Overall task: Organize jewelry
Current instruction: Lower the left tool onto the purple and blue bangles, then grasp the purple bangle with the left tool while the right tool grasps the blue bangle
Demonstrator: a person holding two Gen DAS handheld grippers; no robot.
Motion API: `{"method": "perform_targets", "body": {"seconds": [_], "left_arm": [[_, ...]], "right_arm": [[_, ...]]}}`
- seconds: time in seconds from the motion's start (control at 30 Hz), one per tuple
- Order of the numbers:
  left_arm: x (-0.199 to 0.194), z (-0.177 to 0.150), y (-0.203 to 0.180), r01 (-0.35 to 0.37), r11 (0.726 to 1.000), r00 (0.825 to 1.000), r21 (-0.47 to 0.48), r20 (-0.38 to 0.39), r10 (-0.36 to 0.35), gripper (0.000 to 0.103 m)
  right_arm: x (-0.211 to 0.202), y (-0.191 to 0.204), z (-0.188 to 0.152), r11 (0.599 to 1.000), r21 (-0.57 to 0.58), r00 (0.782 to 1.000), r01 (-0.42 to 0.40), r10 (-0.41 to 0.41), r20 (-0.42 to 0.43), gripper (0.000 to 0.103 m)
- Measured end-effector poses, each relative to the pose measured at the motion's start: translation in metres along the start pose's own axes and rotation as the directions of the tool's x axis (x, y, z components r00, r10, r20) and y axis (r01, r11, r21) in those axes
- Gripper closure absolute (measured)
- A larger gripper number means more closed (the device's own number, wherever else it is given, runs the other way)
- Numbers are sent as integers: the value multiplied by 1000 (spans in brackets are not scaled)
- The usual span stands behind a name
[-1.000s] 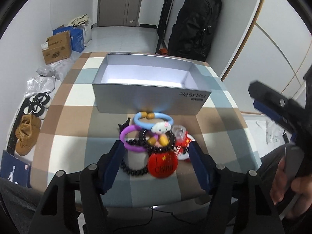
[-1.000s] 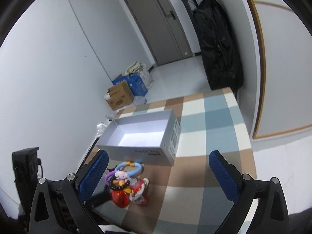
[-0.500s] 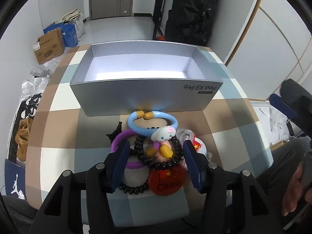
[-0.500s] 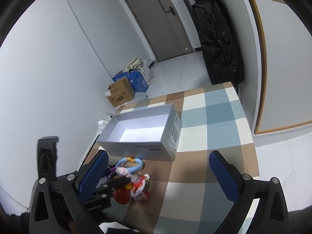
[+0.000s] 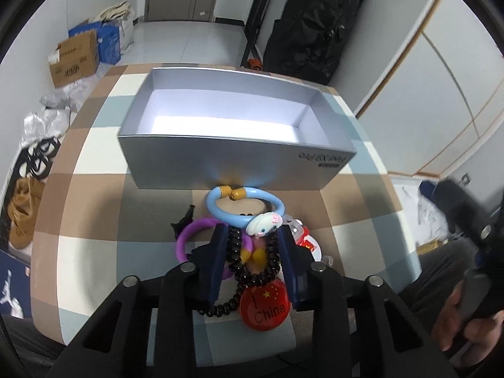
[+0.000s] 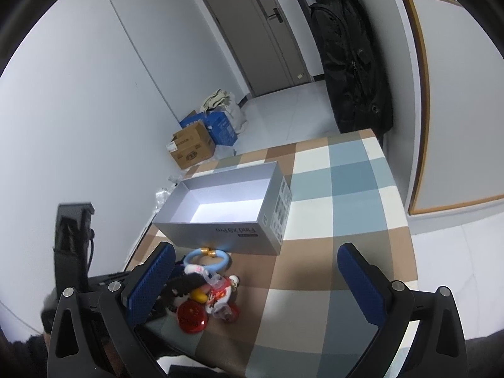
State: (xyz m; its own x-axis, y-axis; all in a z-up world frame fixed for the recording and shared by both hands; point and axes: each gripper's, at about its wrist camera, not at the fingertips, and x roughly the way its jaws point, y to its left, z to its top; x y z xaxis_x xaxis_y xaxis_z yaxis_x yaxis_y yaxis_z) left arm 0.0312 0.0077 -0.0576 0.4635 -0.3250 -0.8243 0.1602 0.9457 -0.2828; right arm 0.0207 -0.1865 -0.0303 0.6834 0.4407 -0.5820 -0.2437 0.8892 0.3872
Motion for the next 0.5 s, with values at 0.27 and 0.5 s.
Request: {"method": "perform_targets", "body": {"seconds": [0.27,0.5], "left_arm": [[-3,5,11,19,998,1000,-59,-2,-20,97],[-10,3,12,26,999,1000,-35,5,-26,98]], "right_arm": [[8,6,-6,1000,-20,999,-7,7,-37,0],[20,12,0,994,28,988,-105,108,-115,0]]}}
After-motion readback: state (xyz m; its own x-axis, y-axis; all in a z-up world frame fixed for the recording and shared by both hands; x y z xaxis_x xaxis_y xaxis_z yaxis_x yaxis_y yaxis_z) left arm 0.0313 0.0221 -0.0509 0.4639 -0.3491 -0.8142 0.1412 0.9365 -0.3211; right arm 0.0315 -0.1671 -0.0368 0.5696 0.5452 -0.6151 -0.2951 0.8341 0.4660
